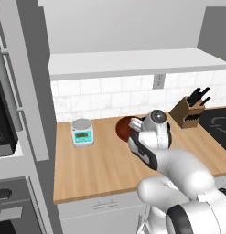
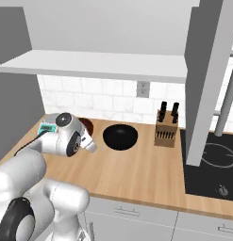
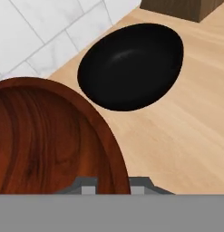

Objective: Pick up the bowls on the counter and stack them on top of one another in the open cabinet. Place the smaller bowl on top of the larger bowl.

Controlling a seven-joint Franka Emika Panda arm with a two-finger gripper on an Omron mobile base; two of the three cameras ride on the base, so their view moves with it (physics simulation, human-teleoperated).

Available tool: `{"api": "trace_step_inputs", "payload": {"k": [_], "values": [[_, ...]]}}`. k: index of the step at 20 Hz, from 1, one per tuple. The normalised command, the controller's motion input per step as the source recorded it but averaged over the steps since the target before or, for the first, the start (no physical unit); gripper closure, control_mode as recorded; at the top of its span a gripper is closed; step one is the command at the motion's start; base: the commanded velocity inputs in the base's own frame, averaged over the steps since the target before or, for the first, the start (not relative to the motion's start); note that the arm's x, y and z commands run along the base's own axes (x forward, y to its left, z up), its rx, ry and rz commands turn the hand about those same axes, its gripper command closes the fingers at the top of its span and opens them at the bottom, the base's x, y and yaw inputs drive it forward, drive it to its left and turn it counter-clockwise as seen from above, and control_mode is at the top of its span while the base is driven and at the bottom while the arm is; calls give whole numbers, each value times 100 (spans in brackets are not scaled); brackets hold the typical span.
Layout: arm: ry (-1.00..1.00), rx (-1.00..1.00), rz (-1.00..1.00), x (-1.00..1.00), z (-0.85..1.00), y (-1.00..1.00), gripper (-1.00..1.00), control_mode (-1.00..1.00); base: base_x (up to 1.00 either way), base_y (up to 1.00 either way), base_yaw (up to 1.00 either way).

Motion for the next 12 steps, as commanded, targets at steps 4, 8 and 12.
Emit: {"api": "trace_step_inputs", "payload": {"k": [4,8,12], "values": [[0,1,-13,-3,54,-34,100,-100,0,0,0],[0,5,-6,0,42,-49,100,-100,0,0,0],[0,7,-2,0,11,-55,100,-100,0,0,0]]}}
